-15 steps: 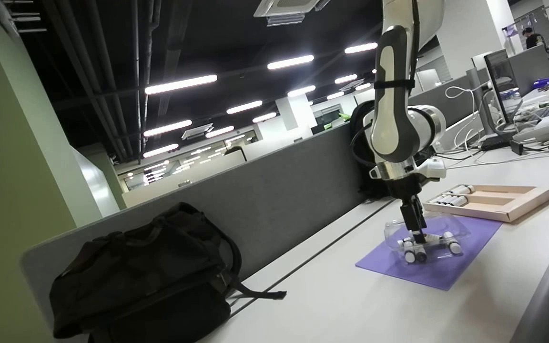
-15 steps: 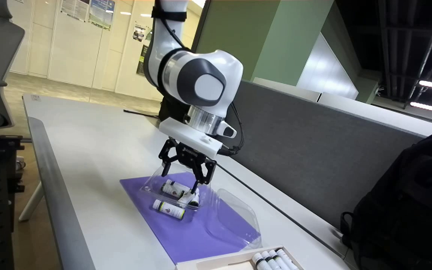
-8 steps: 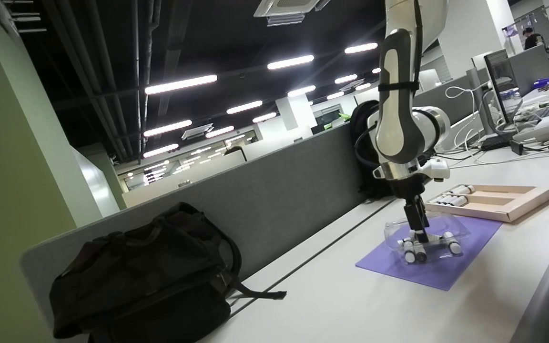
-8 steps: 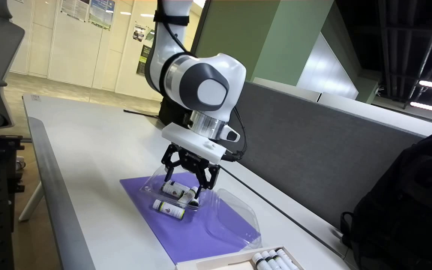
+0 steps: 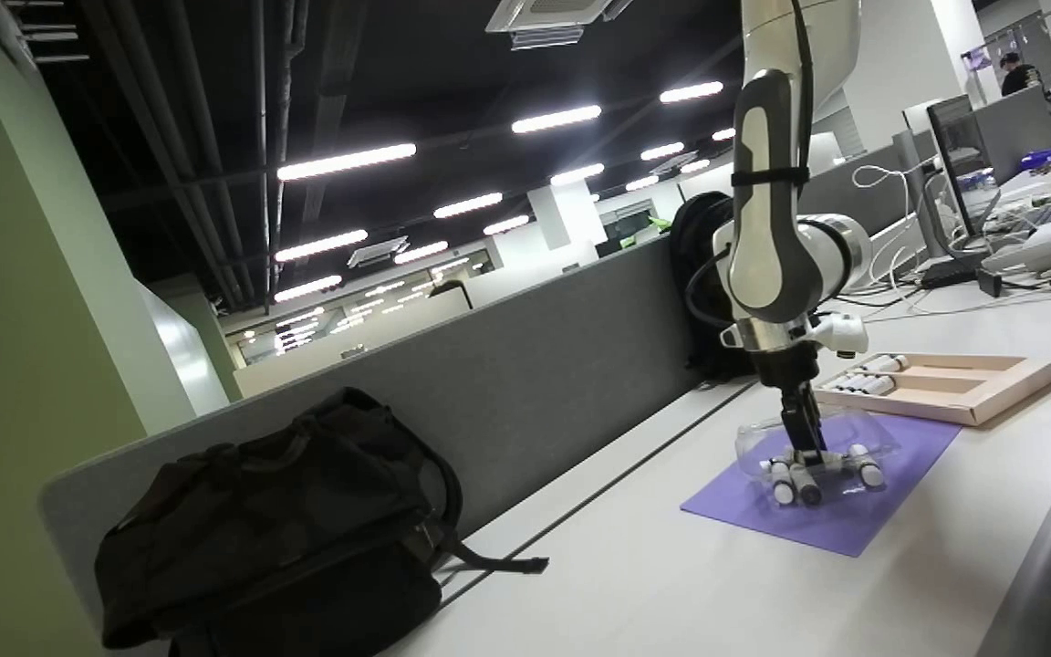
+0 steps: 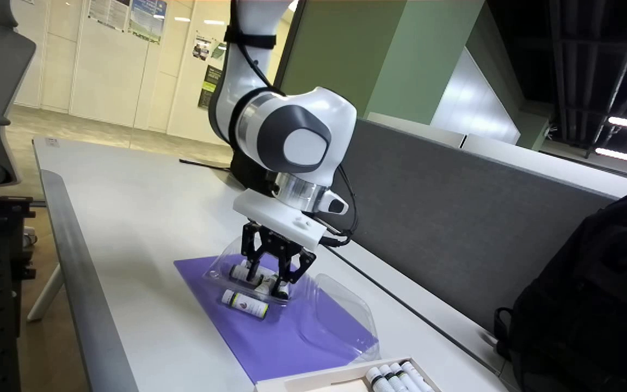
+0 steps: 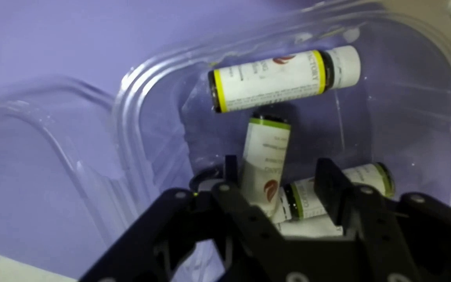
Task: Pick up a bottle from the clear container and put it on the left compartment of the tray
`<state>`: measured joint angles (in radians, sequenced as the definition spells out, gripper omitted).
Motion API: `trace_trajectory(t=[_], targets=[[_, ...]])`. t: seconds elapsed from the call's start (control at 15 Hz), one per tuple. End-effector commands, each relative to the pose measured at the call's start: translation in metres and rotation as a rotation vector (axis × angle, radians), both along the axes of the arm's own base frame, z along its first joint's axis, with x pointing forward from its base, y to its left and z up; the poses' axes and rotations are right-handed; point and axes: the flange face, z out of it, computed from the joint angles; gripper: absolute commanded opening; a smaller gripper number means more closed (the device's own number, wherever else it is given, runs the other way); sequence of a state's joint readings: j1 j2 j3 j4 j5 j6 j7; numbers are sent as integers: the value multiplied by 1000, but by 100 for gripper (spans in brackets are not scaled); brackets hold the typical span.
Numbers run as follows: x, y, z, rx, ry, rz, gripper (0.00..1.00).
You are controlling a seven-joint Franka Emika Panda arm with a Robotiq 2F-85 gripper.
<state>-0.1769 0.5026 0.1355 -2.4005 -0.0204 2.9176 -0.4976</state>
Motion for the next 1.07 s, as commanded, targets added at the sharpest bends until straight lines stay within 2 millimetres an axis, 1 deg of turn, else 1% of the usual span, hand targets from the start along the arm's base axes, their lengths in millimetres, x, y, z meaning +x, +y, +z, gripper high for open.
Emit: trace_trajectory(t=[0.0, 0.2, 0.27, 0.4, 0.53, 0.6, 0.67, 0.8, 0.93, 1.0], targets=[[6, -4, 2, -4, -7, -41, 25], [5, -6, 11, 13, 26, -71, 3], [3, -6, 17, 19, 39, -67, 6], [-4, -3, 33, 35, 70, -31, 7], [-13, 0, 53, 41, 96, 36, 7], [-18, 0, 63, 23, 104, 100, 7], [-25, -5, 73, -38, 116, 158, 7], [-34, -18, 90, -96, 130, 249, 7], [-42, -37, 103, -164, 138, 341, 7], [-44, -51, 110, -208, 149, 380, 7]])
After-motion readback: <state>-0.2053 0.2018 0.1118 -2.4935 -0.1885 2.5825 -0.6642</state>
